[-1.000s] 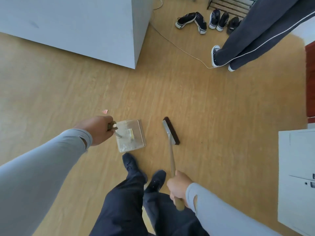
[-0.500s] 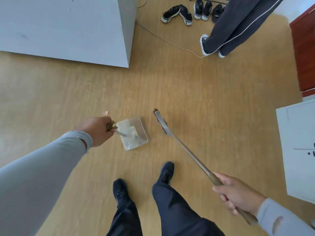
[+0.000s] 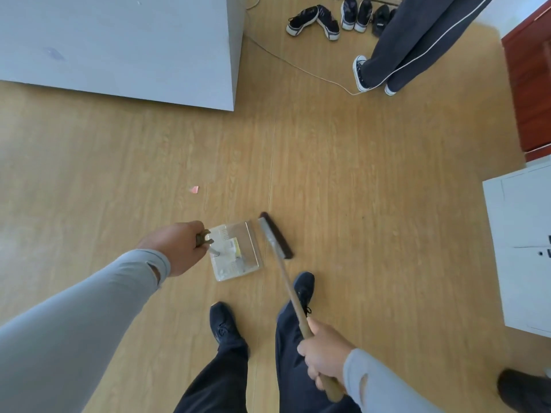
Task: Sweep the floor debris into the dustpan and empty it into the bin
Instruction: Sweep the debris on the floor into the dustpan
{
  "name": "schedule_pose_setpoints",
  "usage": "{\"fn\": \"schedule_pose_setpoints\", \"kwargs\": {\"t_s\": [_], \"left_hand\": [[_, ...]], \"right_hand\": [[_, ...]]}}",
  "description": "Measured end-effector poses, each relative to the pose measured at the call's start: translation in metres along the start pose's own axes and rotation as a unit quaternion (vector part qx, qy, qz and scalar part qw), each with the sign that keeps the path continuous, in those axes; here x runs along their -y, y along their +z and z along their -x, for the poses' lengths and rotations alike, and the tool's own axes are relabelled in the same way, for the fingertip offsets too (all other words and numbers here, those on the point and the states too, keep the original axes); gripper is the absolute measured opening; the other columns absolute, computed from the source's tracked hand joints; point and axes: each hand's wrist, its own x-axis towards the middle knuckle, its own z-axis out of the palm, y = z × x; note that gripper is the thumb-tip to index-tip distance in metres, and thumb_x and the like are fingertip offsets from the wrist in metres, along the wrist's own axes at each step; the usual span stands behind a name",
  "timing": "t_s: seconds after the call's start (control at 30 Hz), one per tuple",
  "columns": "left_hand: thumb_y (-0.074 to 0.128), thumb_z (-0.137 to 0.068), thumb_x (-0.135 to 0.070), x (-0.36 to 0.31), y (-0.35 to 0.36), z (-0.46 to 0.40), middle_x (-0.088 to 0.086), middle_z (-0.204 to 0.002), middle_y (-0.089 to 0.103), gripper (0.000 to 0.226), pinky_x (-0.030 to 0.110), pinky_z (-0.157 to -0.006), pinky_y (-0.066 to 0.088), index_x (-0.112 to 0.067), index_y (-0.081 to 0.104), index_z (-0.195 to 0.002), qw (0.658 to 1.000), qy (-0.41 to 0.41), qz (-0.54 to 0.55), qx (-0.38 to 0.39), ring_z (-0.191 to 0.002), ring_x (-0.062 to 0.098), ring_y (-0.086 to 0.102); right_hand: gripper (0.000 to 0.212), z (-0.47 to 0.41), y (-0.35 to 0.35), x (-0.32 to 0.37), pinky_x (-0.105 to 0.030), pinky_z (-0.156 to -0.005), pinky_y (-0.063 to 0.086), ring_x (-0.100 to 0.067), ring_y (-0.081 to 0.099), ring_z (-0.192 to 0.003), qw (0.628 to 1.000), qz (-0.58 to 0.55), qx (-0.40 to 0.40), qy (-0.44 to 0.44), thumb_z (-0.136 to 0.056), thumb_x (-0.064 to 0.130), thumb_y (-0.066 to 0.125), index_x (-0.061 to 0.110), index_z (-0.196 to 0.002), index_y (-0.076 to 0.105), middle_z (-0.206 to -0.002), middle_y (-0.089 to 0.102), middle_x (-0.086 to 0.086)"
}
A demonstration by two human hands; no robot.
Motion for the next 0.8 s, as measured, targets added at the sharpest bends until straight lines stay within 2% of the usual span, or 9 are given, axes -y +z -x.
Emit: {"fn": "schedule_pose_setpoints", "kwargs": {"t_s": [0.07, 0.13, 0.23, 0.33, 0.47, 0.6, 0.67, 0.73, 0.8], "left_hand": [[0.048, -0.1, -0.047, -0.004, 0.001, -0.001, -0.011, -0.083, 0.063, 0.018, 0.028, -0.054, 0.046, -0.03, 0.056, -0.101, 1.0, 0.005, -0.011, -0.007, -0.07, 0.012, 0.06], [0.047, -0.1, -0.046, -0.005, 0.002, 0.0, -0.011, -0.082, 0.062, 0.018, 0.028, -0.055, 0.048, -0.03, 0.055, -0.101, 1.0, 0.006, -0.014, -0.009, -0.07, 0.013, 0.06], [0.046, -0.1, -0.046, 0.0, 0.005, 0.003, -0.01, -0.082, 0.062, 0.018, 0.029, -0.056, 0.049, -0.03, 0.054, -0.1, 1.0, 0.006, -0.008, -0.007, -0.071, 0.015, 0.062], [0.045, -0.1, -0.045, 0.0, 0.007, 0.007, -0.009, -0.084, 0.062, 0.018, 0.028, -0.054, 0.047, -0.029, 0.053, -0.099, 1.0, 0.009, -0.007, -0.008, -0.073, 0.016, 0.062], [0.044, -0.1, -0.045, -0.005, 0.008, 0.004, -0.008, -0.084, 0.063, 0.02, 0.027, -0.052, 0.044, -0.028, 0.054, -0.098, 1.0, 0.01, -0.011, -0.017, -0.074, 0.018, 0.063], [0.045, -0.1, -0.044, -0.01, 0.01, 0.0, -0.008, -0.083, 0.063, 0.019, 0.027, -0.051, 0.043, -0.027, 0.054, -0.098, 1.0, 0.009, -0.007, -0.02, -0.07, 0.017, 0.062], [0.047, -0.101, -0.043, -0.011, 0.01, -0.001, -0.007, -0.082, 0.063, 0.018, 0.027, -0.051, 0.042, -0.027, 0.054, -0.096, 1.0, 0.01, -0.004, -0.02, -0.067, 0.015, 0.06], [0.047, -0.101, -0.042, -0.011, 0.006, 0.0, -0.007, -0.082, 0.062, 0.019, 0.027, -0.052, 0.043, -0.026, 0.054, -0.095, 1.0, 0.012, -0.002, -0.02, -0.066, 0.015, 0.059], [0.047, -0.101, -0.043, -0.013, 0.002, 0.003, -0.006, -0.083, 0.062, 0.02, 0.028, -0.054, 0.047, -0.026, 0.054, -0.094, 1.0, 0.012, -0.003, -0.024, -0.068, 0.016, 0.061]], "right_hand": [[0.071, 0.02, -0.02, -0.007, -0.023, -0.039, 0.032, -0.01, 0.036, -0.043, 0.996, -0.071, 0.057, -0.002, -0.099, 0.011, 0.044, 0.03, -0.161, 0.014, -0.061, 0.043, 0.0], [0.069, 0.044, -0.049, -0.014, -0.021, -0.038, 0.03, -0.01, 0.034, -0.045, 0.993, -0.103, 0.047, -0.031, -0.099, 0.007, 0.052, 0.03, -0.158, 0.025, -0.063, 0.046, -0.003], [0.064, 0.062, -0.078, -0.026, -0.021, -0.039, 0.03, -0.012, 0.033, -0.046, 0.993, -0.107, -0.009, -0.039, -0.1, 0.008, 0.055, 0.032, -0.155, 0.032, -0.066, 0.045, -0.007], [0.072, 0.051, -0.084, -0.028, -0.024, -0.042, 0.033, -0.014, 0.034, -0.045, 0.993, -0.06, -0.09, -0.043, -0.098, 0.009, 0.052, 0.036, -0.158, 0.023, -0.063, 0.045, -0.007], [0.073, 0.006, -0.062, -0.007, -0.027, -0.047, 0.044, -0.018, 0.044, -0.043, 0.984, 0.035, -0.174, -0.022, -0.091, 0.007, 0.04, 0.028, -0.159, 0.024, -0.064, 0.054, -0.01], [0.07, -0.011, -0.008, 0.013, -0.028, -0.052, 0.045, -0.017, 0.046, -0.042, 0.993, 0.024, -0.115, -0.014, -0.09, 0.007, 0.038, 0.02, -0.157, 0.023, -0.061, 0.051, -0.007], [0.078, -0.004, 0.016, 0.01, -0.024, -0.047, 0.038, -0.011, 0.043, -0.043, 0.997, -0.066, -0.049, -0.013, -0.092, 0.006, 0.041, 0.032, -0.16, 0.013, -0.062, 0.048, -0.002], [0.077, 0.008, 0.017, 0.0, -0.021, -0.044, 0.034, -0.008, 0.04, -0.044, 0.991, -0.127, 0.014, -0.031, -0.094, 0.006, 0.045, 0.039, -0.158, 0.017, -0.062, 0.048, 0.001], [0.07, 0.025, -0.002, -0.011, -0.021, -0.041, 0.033, -0.008, 0.037, -0.047, 0.985, -0.156, 0.053, -0.05, -0.096, 0.007, 0.049, 0.035, -0.156, 0.028, -0.064, 0.048, 0.0]]}}
